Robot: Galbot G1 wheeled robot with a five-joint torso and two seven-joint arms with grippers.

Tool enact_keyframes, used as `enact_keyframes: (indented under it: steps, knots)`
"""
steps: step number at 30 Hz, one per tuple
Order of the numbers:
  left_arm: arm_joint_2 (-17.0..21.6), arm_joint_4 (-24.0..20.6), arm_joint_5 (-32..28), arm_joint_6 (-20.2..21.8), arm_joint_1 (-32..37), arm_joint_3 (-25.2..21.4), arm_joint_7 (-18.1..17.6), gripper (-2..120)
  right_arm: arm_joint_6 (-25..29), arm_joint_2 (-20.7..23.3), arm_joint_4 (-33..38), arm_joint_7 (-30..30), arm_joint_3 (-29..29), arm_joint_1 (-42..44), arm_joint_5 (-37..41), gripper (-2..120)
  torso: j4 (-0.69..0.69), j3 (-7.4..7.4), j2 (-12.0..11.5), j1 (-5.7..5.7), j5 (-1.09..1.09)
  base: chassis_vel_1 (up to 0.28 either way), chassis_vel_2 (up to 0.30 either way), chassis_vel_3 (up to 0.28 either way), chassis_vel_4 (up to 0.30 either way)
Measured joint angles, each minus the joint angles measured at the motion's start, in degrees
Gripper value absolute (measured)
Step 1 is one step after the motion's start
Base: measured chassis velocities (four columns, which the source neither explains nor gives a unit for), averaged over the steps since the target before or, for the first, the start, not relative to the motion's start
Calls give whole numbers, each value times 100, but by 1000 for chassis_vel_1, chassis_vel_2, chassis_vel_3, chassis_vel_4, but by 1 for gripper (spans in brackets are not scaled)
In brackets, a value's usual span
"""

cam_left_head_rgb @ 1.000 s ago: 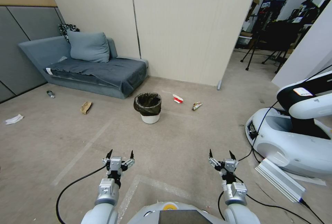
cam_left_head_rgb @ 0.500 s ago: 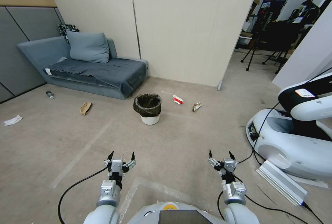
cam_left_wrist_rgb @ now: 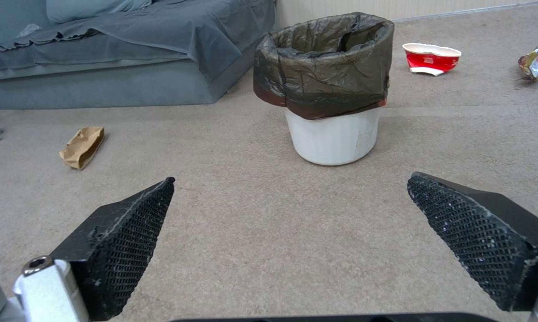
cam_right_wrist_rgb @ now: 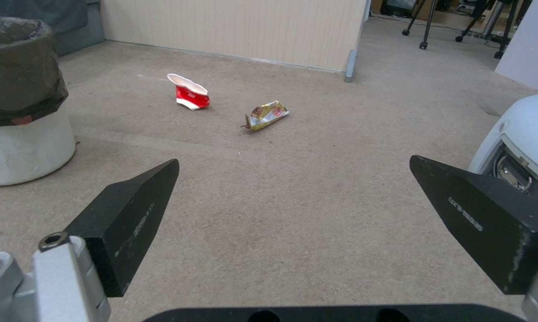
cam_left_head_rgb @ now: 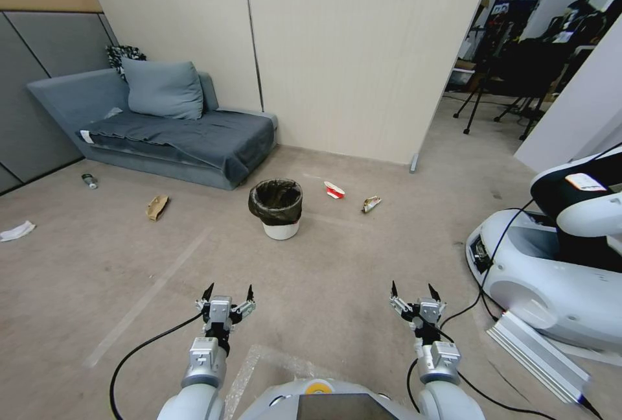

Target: Pick up the trash bin, then pick up the garbage from the floor and place it into the trash bin.

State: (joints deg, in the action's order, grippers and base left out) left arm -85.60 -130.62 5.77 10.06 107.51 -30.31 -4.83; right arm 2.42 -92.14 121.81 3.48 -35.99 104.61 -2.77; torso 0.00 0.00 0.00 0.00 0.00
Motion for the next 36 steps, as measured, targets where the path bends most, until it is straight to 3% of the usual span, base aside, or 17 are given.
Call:
enact_keyframes:
  steps: [36]
  knots:
    - [-55, -7, 66, -11, -2, 29, 38, 100, 102, 0, -105, 26, 0, -30, -28, 100, 0, 0, 0, 0, 0, -86, 88, 80, -87]
